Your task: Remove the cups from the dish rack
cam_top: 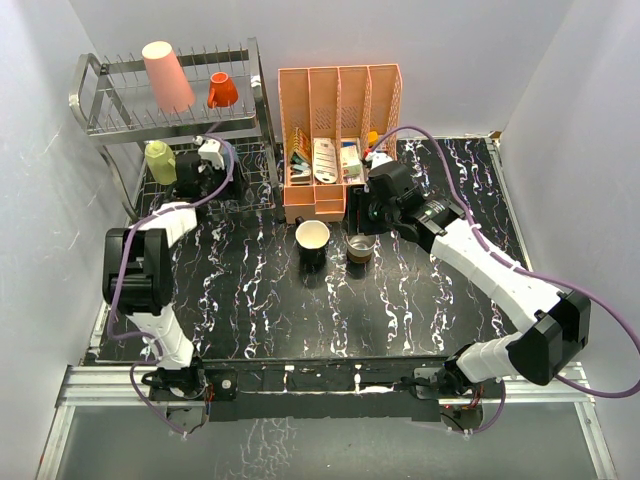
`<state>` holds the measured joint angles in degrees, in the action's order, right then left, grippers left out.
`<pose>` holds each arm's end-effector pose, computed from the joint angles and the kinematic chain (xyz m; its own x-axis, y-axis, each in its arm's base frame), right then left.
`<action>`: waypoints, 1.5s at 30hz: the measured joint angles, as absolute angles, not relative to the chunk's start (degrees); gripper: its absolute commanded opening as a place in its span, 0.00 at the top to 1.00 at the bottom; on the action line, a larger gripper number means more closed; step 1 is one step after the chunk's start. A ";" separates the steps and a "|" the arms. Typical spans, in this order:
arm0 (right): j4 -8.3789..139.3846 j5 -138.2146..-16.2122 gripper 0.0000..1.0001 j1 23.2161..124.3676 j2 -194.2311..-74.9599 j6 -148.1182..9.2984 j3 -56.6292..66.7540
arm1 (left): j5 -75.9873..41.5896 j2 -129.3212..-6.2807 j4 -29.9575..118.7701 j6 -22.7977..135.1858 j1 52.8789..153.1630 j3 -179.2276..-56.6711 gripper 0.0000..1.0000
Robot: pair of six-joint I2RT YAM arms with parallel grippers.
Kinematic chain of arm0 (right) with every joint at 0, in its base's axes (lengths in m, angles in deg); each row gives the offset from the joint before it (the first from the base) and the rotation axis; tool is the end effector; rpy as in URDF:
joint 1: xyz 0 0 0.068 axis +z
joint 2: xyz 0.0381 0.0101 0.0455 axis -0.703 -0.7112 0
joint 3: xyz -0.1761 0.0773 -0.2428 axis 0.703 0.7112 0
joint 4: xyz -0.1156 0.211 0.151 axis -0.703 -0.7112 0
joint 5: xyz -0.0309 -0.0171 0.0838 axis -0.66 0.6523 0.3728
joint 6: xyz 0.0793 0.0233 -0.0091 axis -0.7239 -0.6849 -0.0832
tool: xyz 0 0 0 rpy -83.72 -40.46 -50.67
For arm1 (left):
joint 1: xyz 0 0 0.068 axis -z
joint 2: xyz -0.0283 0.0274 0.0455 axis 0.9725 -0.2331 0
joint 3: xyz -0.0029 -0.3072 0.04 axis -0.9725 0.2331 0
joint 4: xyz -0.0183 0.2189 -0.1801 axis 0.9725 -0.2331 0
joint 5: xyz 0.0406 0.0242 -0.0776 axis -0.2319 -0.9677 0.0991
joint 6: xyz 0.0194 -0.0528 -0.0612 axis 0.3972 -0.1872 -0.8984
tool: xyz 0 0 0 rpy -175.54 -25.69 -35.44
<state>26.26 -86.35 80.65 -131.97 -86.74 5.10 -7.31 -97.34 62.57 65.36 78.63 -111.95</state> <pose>0.2753 0.1977 0.3564 -0.7347 -0.0281 -0.6779 -0.2973 0.9114 0.2845 0.4796 -0.0402 0.2383 -0.3308 -0.0278 -0.9433 0.3165 0.9384 -0.1387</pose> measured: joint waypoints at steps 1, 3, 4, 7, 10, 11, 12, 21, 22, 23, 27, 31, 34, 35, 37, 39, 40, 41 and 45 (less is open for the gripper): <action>26.29 -86.22 0.47 80.65 -131.97 -86.93 5.17 | -7.24 -95.90 61.68 65.38 78.63 -110.97 0.93; 26.50 -85.89 0.47 80.65 -131.97 -87.28 5.17 | -7.09 -92.60 59.73 65.38 78.63 -108.76 0.95; 26.72 -85.65 0.47 80.65 -131.97 -87.54 5.17 | -7.07 -90.83 58.92 65.42 78.63 -107.73 0.96; 27.42 -84.89 0.45 80.65 -131.95 -88.27 5.17 | -7.02 -85.39 57.22 65.62 78.63 -105.39 1.00; 27.99 -84.03 0.38 80.65 -131.97 -89.16 5.17 | -6.54 -79.90 55.60 65.53 78.57 -103.71 1.00; 28.25 -83.77 0.35 80.65 -131.97 -89.84 5.17 | -6.28 -77.71 54.82 65.73 78.57 -102.58 1.00; 28.52 -83.58 0.33 80.65 -131.95 -90.26 5.17 | -5.95 -76.47 54.27 65.82 78.57 -102.23 1.00; 36.08 -80.08 0.18 80.65 -131.73 -101.27 5.93 | 2.86 -62.83 51.45 63.94 78.57 -101.02 1.00; 38.24 -79.05 0.18 80.65 -131.47 -103.28 6.74 | 4.41 -61.45 51.03 63.37 78.57 -101.00 1.00; 39.71 -78.31 0.17 80.65 -131.21 -104.83 7.42 | 6.20 -60.10 50.68 62.71 78.57 -101.02 1.00; 45.50 -74.13 0.13 80.65 -130.37 -111.37 10.04 | 14.20 -55.97 50.38 59.24 78.59 -101.00 1.00; 51.53 -69.85 0.12 80.65 -129.46 -116.53 12.10 | 21.13 -52.51 53.24 53.25 78.65 -100.21 1.00; 56.30 -67.45 0.14 80.65 -127.53 -121.49 15.22 | 24.08 -51.33 57.15 47.04 78.96 -99.97 1.00; 57.89 -66.75 0.14 80.67 -127.31 -123.15 15.84 | 24.60 -51.33 58.29 45.08 79.07 -99.97 1.00; 61.39 -65.57 0.14 80.78 -127.40 -126.82 16.38 | 25.02 -51.70 59.69 41.77 79.18 -100.00 1.00; 65.83 -64.71 0.15 81.02 -127.88 -130.76 16.82 | 25.13 -52.64 60.83 38.30 79.26 -100.24 1.00; 68.38 -64.28 0.15 81.13 -128.41 -132.77 16.84 | 25.13 -53.10 61.33 36.73 79.26 -100.37 1.00; 71.44 -63.95 0.15 81.29 -129.13 -134.87 16.84 | 25.11 -53.45 61.72 35.33 79.26 -100.43 1.00; 81.02 -63.40 0.17 82.55 -132.65 -141.31 16.64 | 25.17 -53.58 62.75 31.11 79.26 -100.56 1.00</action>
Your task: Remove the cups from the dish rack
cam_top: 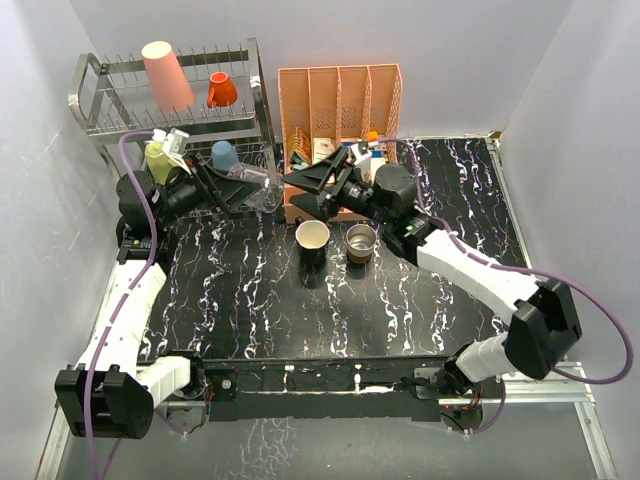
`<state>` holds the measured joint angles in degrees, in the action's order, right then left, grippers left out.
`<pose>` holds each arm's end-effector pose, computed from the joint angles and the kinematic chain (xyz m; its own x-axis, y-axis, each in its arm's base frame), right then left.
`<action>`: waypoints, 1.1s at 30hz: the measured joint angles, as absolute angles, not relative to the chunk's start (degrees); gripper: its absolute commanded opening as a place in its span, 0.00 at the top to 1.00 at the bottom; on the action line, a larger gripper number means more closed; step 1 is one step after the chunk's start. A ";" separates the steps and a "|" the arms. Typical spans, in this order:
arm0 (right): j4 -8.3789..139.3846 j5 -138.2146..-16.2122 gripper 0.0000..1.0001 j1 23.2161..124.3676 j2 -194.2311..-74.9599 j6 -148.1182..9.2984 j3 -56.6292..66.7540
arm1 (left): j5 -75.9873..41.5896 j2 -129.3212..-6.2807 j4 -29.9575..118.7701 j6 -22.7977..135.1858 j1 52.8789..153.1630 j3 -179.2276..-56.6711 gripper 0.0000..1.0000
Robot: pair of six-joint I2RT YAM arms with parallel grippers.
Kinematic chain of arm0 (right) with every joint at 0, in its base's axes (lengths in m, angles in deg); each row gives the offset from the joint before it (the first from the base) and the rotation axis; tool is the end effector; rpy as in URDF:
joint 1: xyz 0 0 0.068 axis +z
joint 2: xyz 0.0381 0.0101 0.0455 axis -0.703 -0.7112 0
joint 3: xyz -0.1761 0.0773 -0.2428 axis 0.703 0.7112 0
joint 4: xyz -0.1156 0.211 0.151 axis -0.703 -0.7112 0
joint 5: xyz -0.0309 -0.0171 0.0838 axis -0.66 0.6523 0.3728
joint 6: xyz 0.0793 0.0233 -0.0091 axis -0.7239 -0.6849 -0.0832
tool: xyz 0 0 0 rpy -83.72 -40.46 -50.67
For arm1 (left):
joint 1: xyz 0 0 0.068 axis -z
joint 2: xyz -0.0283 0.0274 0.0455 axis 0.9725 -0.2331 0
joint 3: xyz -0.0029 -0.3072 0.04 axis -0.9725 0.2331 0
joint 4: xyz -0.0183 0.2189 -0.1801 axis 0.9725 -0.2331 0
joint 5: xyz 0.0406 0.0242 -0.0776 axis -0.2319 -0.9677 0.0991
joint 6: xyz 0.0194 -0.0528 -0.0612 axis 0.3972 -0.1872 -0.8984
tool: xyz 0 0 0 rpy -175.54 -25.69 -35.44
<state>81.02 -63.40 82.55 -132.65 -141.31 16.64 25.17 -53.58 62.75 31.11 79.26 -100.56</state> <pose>0.2836 0.2544 0.3976 -0.8440 0.4998 -0.1947 -0.1662 0.1014 0.9809 0.2619 -0.0686 0.4369 -0.2710 -0.3662 -0.8902 0.7700 0.4726 -0.4287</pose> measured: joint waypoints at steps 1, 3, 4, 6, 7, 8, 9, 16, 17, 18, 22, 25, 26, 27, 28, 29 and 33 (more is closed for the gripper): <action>82.74 -63.36 0.17 83.14 -133.81 -142.60 16.34 | 25.22 -53.56 63.08 30.23 79.26 -100.65 1.00; 85.30 -63.27 0.18 84.46 -136.19 -144.64 15.40 | 25.63 -53.54 63.69 28.55 79.26 -100.74 1.00; 86.44 -63.27 0.19 85.02 -137.02 -145.49 15.18 | 25.89 -53.54 64.17 27.81 79.26 -100.74 1.00; 89.74 -63.29 0.22 86.38 -138.86 -147.72 14.96 | 26.42 -53.47 65.22 26.30 79.26 -100.74 1.00; 91.14 -63.27 0.25 86.97 -139.71 -148.74 14.74 | 26.61 -53.41 65.68 25.62 79.26 -100.74 1.00; 92.67 -63.27 0.29 87.49 -140.58 -149.90 14.44 | 26.72 -53.34 66.03 25.10 79.26 -100.74 1.00; 94.37 -63.27 0.33 88.02 -141.48 -150.89 14.02 | 27.03 -53.19 66.36 24.44 79.26 -100.74 1.00; 105.01 -63.88 0.48 90.12 -144.89 -155.83 12.54 | 29.32 -50.61 66.99 21.62 79.26 -100.19 1.00; 106.52 -64.01 0.48 90.29 -144.95 -156.48 12.58 | 29.83 -49.76 67.01 21.36 79.26 -99.69 1.00; 107.92 -64.17 0.48 90.38 -144.98 -157.09 12.62 | 30.13 -49.15 67.06 21.21 79.29 -99.32 1.00; 112.14 -64.52 0.46 90.53 -144.95 -158.67 13.21 | 30.79 -46.94 67.41 20.51 79.29 -98.23 1.00; 113.78 -65.19 0.44 90.68 -144.95 -159.13 13.45 | 30.96 -46.06 67.76 19.76 79.29 -98.14 1.00; 114.13 -65.37 0.43 90.68 -144.95 -159.24 13.45 | 31.01 -45.85 67.95 19.55 79.26 -98.09 1.00; 114.54 -65.57 0.43 90.68 -144.95 -159.35 13.45 | 31.01 -45.63 68.26 19.31 79.26 -97.99 1.00; 114.83 -65.72 0.45 90.68 -144.95 -159.37 13.45 | 31.05 -45.45 68.65 19.11 79.26 -97.77 1.00; 115.09 -65.94 0.48 90.68 -144.95 -159.43 13.45 | 31.16 -45.26 69.00 19.00 79.26 -97.48 1.00; 115.18 -66.00 0.73 90.79 -144.95 -159.72 13.78 | 31.71 -44.84 69.77 19.07 79.29 -97.02 0.98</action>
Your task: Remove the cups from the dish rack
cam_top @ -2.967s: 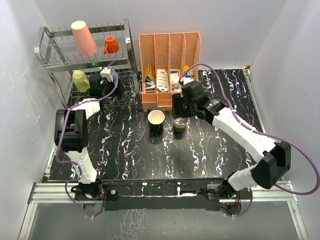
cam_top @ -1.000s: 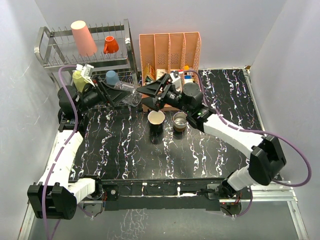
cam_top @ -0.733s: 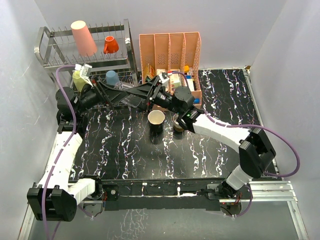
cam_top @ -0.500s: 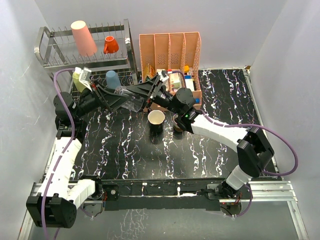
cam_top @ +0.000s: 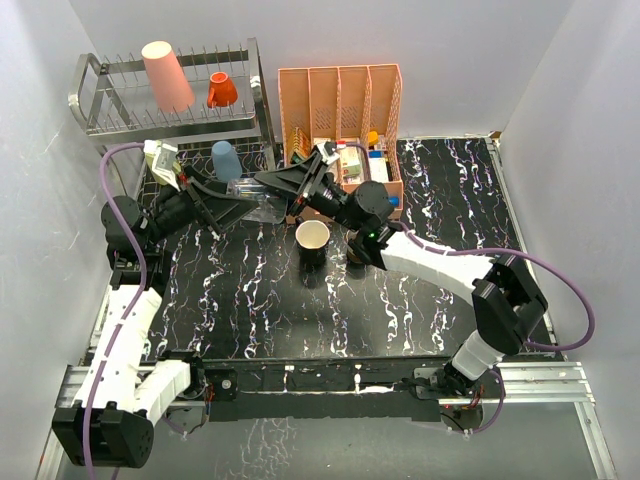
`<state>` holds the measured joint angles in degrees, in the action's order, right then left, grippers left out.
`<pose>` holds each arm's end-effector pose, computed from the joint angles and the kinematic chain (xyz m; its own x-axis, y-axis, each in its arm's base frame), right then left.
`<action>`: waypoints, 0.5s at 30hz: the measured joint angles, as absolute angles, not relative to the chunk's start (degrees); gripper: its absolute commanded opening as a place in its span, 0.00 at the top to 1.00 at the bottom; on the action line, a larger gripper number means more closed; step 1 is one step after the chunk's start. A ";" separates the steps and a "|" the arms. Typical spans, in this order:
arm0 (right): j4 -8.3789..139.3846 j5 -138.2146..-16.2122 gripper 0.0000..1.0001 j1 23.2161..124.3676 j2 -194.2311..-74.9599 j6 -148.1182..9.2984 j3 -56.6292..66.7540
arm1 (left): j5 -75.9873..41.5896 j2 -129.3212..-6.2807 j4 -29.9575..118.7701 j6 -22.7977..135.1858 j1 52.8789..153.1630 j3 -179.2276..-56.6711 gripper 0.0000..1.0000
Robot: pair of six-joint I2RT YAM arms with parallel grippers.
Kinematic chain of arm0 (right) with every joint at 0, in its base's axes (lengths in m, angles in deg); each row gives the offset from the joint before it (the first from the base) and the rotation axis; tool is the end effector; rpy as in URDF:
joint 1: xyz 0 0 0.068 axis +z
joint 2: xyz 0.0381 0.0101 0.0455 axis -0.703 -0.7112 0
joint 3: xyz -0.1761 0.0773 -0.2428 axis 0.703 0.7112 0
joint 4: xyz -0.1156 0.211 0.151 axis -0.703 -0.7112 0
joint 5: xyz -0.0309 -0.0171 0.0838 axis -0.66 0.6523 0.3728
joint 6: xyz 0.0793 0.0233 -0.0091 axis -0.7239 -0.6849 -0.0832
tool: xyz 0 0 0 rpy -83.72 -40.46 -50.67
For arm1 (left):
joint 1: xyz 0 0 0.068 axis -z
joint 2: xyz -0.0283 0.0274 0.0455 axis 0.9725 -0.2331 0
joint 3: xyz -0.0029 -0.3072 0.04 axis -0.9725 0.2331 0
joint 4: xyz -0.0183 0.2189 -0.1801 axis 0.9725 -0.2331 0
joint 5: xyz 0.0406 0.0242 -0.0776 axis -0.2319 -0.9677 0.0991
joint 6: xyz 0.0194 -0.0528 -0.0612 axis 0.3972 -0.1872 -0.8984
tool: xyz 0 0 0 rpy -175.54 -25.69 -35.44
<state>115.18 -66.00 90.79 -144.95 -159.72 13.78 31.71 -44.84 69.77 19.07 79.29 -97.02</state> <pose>0.2790 0.3242 0.4176 -0.9148 0.4034 -0.0205 -0.1760 -0.3524 0.9192 0.2046 -0.0708 0.4575 -0.2934 -0.3936 -0.8712 0.8461 0.3173 -0.4283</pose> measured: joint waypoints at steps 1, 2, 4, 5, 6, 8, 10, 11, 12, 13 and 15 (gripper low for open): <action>115.09 -65.89 0.79 90.90 -144.95 -159.87 13.98 | 31.71 -44.62 69.77 19.26 79.29 -96.96 0.93; 114.83 -65.81 0.85 91.01 -144.95 -159.98 14.13 | 31.73 -44.45 69.79 19.48 79.29 -96.94 0.86; 114.57 -65.67 0.92 91.12 -144.89 -160.42 14.59 | 31.84 -44.18 69.90 20.57 79.29 -96.74 0.63; 114.24 -65.74 0.92 91.17 -144.71 -161.05 14.90 | 31.99 -44.21 69.98 21.60 79.24 -96.63 0.40; 113.78 -65.78 0.92 91.14 -144.47 -161.55 15.29 | 32.06 -44.25 69.81 22.63 79.24 -96.54 0.19; 112.73 -65.57 0.92 90.95 -143.42 -161.33 16.51 | 32.21 -44.32 68.00 24.22 79.31 -96.52 0.03; 111.16 -65.63 0.92 90.09 -141.26 -159.91 18.55 | 31.62 -44.21 63.36 27.11 79.44 -96.54 0.03; 110.02 -65.63 0.92 89.29 -140.01 -159.17 19.49 | 30.99 -44.18 61.09 28.55 79.42 -96.56 0.03; 107.75 -65.52 0.92 87.97 -138.07 -158.10 20.58 | 30.18 -44.18 58.25 30.45 79.42 -96.65 0.03; 105.08 -65.37 0.92 86.38 -136.08 -156.79 21.54 | 29.30 -44.18 55.45 32.55 79.44 -96.74 0.03; 97.78 -65.17 0.92 82.49 -131.77 -153.25 22.41 | 26.90 -44.29 48.63 37.29 79.42 -97.44 0.03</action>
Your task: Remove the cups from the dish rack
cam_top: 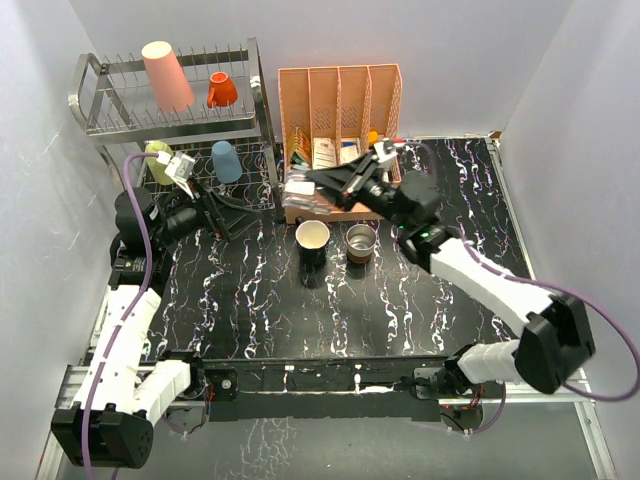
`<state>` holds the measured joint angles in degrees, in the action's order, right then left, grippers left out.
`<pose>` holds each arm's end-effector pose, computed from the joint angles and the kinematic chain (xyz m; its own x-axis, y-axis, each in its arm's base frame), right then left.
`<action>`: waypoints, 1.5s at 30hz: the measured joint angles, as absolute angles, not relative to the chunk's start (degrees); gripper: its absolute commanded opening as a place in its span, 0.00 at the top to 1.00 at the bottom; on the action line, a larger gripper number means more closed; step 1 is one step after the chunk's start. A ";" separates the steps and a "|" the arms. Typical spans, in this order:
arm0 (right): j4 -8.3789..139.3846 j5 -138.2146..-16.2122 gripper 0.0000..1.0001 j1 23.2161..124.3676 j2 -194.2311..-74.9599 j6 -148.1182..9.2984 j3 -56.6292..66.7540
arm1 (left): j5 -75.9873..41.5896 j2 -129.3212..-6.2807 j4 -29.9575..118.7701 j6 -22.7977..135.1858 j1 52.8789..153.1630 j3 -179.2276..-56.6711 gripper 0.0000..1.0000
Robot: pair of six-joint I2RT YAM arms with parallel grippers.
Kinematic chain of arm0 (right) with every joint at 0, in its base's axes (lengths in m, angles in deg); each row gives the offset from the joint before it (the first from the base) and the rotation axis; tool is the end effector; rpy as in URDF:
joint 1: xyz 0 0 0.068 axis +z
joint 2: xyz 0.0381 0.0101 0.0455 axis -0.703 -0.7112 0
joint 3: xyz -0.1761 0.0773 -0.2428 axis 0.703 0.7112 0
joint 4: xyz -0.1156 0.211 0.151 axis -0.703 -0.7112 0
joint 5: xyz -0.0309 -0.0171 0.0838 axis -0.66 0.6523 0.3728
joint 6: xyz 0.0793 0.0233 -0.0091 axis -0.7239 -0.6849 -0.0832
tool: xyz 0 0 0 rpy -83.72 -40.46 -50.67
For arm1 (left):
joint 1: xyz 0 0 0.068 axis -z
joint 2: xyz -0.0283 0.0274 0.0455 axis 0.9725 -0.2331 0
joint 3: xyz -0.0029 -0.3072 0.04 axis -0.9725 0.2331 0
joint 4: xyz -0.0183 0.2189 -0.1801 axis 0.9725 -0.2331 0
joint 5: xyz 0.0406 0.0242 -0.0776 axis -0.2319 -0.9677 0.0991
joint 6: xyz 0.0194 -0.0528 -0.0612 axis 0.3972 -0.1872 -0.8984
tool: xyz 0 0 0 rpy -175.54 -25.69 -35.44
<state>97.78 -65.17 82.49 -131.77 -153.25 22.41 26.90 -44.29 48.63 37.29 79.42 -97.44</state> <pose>0.2782 0.2471 0.4025 -0.8397 0.5400 -0.0572 -0.1508 -0.1307 0.9799 0.2173 -0.0684 0.4227 -0.3232 -0.2938 -0.8996 0.7581 0.4886 -0.4319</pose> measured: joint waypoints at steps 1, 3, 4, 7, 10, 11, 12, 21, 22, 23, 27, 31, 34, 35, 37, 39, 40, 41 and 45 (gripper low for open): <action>93.78 -64.89 0.92 80.26 -129.68 -150.91 22.41 | 26.33 -44.38 47.32 38.21 79.42 -97.66 0.03; 86.85 -63.84 0.92 76.08 -126.27 -146.47 22.35 | 23.82 -44.80 42.09 42.04 79.42 -98.86 0.03; 82.70 -63.16 0.92 73.75 -124.58 -143.56 22.24 | 22.48 -44.99 39.93 43.76 79.42 -99.41 0.03; 67.46 -62.22 0.92 67.65 -121.89 -133.95 19.90 | 18.53 -45.71 34.69 48.77 79.42 -100.48 0.03; 51.38 -64.39 0.92 64.96 -122.40 -123.37 14.59 | 13.89 -46.85 30.77 53.38 79.42 -100.56 0.03; 46.28 -65.87 0.92 64.67 -122.88 -119.78 12.45 | 12.28 -47.38 29.79 54.69 79.42 -100.56 0.03; 41.63 -67.66 0.92 64.57 -123.56 -116.31 10.15 | 10.64 -47.97 29.02 55.94 79.42 -100.54 0.03; 20.41 -83.69 0.92 64.52 -132.34 -95.96 0.86 | -3.61 -49.67 32.57 64.70 79.42 -96.83 0.03; 19.18 -84.93 0.92 64.52 -133.63 -94.43 0.86 | -4.64 -49.98 33.46 65.21 79.42 -96.41 0.03; 18.09 -86.18 0.92 64.50 -135.27 -92.99 0.89 | -6.32 -50.68 34.82 65.56 79.31 -96.00 0.03; 16.54 -89.35 0.92 64.48 -140.04 -89.56 1.85 | -9.08 -53.65 39.19 65.10 77.98 -94.47 0.03; 16.21 -91.71 0.92 64.48 -143.10 -87.39 2.50 | -10.70 -58.00 42.36 64.05 75.64 -94.36 0.03; 16.58 -92.71 0.92 64.50 -145.17 -86.32 2.48 | -11.61 -61.08 44.46 63.72 74.15 -94.36 0.03; 16.71 -92.93 0.92 64.54 -146.07 -86.06 2.48 | -11.79 -62.04 45.15 63.72 73.60 -94.36 0.03; 16.80 -93.32 0.92 64.59 -148.38 -85.45 2.48 | -11.46 -63.55 46.16 64.00 72.36 -94.36 0.03; 16.87 -93.85 0.92 64.59 -150.88 -85.12 2.46 | -10.72 -64.47 47.03 64.59 70.61 -94.36 0.03; 16.89 -94.02 0.92 64.59 -151.86 -85.05 2.46 | -10.48 -64.84 47.32 64.83 69.73 -94.36 0.03; 16.91 -94.18 0.92 64.61 -153.00 -84.97 2.46 | -10.15 -65.30 47.60 65.16 68.69 -94.42 0.03; 17.56 -94.37 0.92 64.74 -155.75 -84.90 2.46 | -10.24 -68.31 47.87 66.36 65.98 -95.87 0.03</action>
